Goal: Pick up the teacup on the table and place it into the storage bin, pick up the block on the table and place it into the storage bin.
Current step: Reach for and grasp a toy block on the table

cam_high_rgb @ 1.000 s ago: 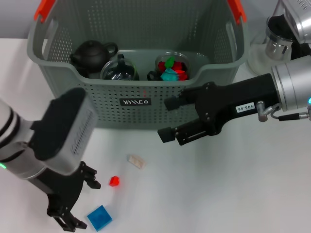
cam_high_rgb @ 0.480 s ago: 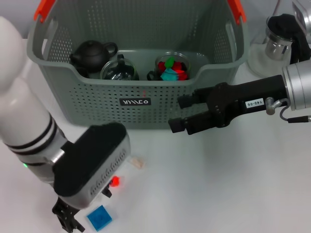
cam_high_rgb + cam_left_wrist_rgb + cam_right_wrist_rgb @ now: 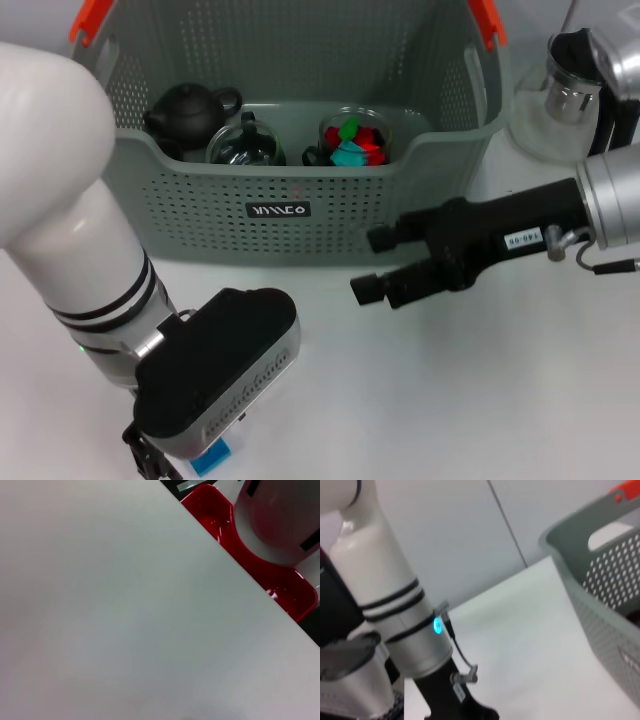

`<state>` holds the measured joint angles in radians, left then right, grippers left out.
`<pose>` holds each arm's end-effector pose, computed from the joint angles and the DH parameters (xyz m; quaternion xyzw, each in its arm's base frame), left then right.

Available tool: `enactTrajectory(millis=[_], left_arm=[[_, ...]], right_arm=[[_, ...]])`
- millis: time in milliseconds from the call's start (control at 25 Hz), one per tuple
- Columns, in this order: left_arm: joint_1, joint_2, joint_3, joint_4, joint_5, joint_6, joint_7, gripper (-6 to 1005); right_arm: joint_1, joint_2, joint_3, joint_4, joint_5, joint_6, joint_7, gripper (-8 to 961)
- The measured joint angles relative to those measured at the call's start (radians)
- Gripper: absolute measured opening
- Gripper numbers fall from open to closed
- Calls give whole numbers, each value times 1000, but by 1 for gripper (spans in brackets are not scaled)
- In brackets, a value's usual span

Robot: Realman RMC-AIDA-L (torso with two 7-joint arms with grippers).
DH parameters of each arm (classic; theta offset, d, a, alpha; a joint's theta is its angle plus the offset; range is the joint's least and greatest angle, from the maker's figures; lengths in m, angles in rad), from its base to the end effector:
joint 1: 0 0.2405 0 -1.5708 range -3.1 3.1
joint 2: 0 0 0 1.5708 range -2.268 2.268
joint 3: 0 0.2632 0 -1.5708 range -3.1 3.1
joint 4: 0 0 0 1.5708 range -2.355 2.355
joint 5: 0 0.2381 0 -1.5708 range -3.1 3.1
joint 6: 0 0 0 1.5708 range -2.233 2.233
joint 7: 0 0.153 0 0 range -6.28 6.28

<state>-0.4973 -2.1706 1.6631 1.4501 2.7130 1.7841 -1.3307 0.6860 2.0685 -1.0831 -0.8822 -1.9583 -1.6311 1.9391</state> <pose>-0.1811 0.3046 -0.0636 0.8944 -0.3110 -0.2884 0.1417 0.1659 0.3813 -0.0280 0.9593 -0.2405 -0.1430 0.0396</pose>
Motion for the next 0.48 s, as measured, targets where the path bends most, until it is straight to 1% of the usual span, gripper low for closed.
enactTrajectory(millis=[160, 280, 480], left_arm=[[-2, 0, 13, -14, 1, -2, 0, 873], [-3, 0, 19, -20, 1, -6, 0, 855], [-3, -1, 28, -33, 1, -20, 1, 824]], right_arm=[[4, 10, -5, 16, -55, -1, -4, 946], [14, 18, -13, 24, -85, -1, -2, 946], [23, 21, -26, 26, -92, -1, 4, 946]])
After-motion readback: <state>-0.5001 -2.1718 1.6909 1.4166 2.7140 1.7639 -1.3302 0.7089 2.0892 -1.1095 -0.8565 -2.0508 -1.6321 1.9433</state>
